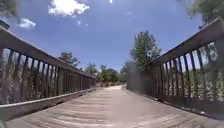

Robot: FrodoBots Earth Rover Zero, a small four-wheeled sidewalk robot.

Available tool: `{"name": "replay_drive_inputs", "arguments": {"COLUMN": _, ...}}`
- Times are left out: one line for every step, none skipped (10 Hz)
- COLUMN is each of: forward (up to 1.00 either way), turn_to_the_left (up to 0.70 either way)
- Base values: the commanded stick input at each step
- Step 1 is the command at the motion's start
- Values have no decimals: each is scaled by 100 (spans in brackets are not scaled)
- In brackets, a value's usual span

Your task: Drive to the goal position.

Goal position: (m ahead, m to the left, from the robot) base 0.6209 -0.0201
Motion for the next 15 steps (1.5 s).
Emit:
{"name": "replay_drive_inputs", "arguments": {"forward": 45, "turn_to_the_left": 0}}
{"name": "replay_drive_inputs", "arguments": {"forward": 45, "turn_to_the_left": 0}}
{"name": "replay_drive_inputs", "arguments": {"forward": 45, "turn_to_the_left": 0}}
{"name": "replay_drive_inputs", "arguments": {"forward": 45, "turn_to_the_left": 0}}
{"name": "replay_drive_inputs", "arguments": {"forward": 45, "turn_to_the_left": 0}}
{"name": "replay_drive_inputs", "arguments": {"forward": 45, "turn_to_the_left": 0}}
{"name": "replay_drive_inputs", "arguments": {"forward": 45, "turn_to_the_left": 0}}
{"name": "replay_drive_inputs", "arguments": {"forward": 45, "turn_to_the_left": 0}}
{"name": "replay_drive_inputs", "arguments": {"forward": 45, "turn_to_the_left": 0}}
{"name": "replay_drive_inputs", "arguments": {"forward": 45, "turn_to_the_left": 0}}
{"name": "replay_drive_inputs", "arguments": {"forward": 45, "turn_to_the_left": 0}}
{"name": "replay_drive_inputs", "arguments": {"forward": 45, "turn_to_the_left": 0}}
{"name": "replay_drive_inputs", "arguments": {"forward": 45, "turn_to_the_left": 0}}
{"name": "replay_drive_inputs", "arguments": {"forward": 45, "turn_to_the_left": 0}}
{"name": "replay_drive_inputs", "arguments": {"forward": 45, "turn_to_the_left": 0}}
